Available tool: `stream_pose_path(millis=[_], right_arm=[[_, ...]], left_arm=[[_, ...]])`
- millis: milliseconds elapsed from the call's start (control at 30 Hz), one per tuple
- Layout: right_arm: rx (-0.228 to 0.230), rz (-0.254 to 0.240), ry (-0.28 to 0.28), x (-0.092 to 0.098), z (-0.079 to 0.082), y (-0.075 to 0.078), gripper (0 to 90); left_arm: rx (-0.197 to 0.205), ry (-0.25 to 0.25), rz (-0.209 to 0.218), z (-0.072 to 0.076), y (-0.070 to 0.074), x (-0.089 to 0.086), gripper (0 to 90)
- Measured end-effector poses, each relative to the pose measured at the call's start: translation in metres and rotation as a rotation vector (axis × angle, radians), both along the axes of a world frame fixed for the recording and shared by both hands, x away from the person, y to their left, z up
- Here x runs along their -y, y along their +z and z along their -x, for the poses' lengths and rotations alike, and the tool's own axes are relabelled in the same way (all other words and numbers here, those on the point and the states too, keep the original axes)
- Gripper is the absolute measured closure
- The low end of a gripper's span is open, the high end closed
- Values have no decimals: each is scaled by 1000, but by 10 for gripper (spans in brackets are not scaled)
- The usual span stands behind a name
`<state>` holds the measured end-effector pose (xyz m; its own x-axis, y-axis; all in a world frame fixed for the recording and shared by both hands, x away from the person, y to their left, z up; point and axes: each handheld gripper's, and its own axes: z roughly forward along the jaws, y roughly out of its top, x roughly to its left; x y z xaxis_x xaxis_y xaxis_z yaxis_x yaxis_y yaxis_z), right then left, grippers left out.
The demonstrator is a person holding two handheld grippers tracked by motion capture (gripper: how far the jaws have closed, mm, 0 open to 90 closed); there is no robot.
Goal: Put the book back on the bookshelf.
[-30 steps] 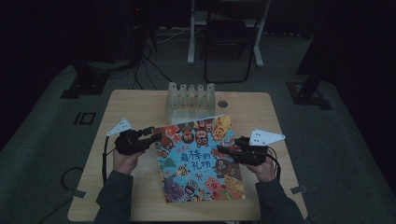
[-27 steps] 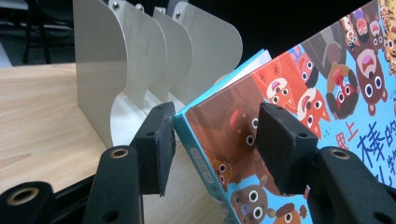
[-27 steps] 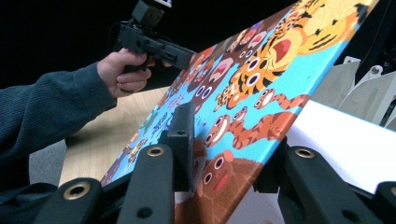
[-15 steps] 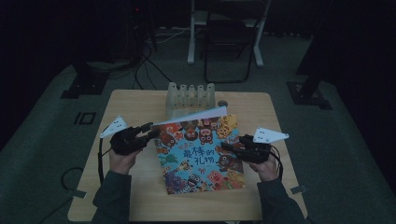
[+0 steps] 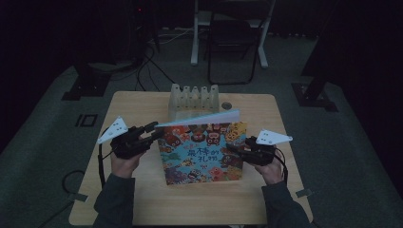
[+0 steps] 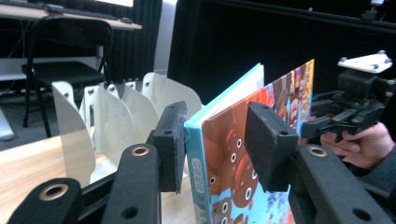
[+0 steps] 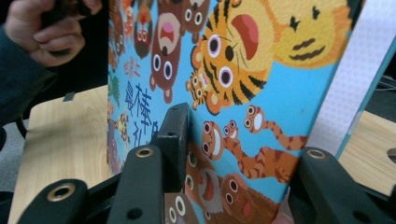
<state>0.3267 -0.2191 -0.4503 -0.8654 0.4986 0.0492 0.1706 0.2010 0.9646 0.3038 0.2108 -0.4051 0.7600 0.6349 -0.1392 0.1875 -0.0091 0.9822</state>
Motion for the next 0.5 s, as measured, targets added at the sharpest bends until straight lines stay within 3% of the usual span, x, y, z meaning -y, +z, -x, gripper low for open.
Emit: stream_pose_path(millis=[333, 500], right_arm=[[10, 14, 5, 3, -1, -4, 582], [27, 20, 14, 5, 1, -5, 578]], left_arm=[[56, -63, 12, 11, 1, -1, 648], [76, -73, -4, 15, 1, -1, 662]])
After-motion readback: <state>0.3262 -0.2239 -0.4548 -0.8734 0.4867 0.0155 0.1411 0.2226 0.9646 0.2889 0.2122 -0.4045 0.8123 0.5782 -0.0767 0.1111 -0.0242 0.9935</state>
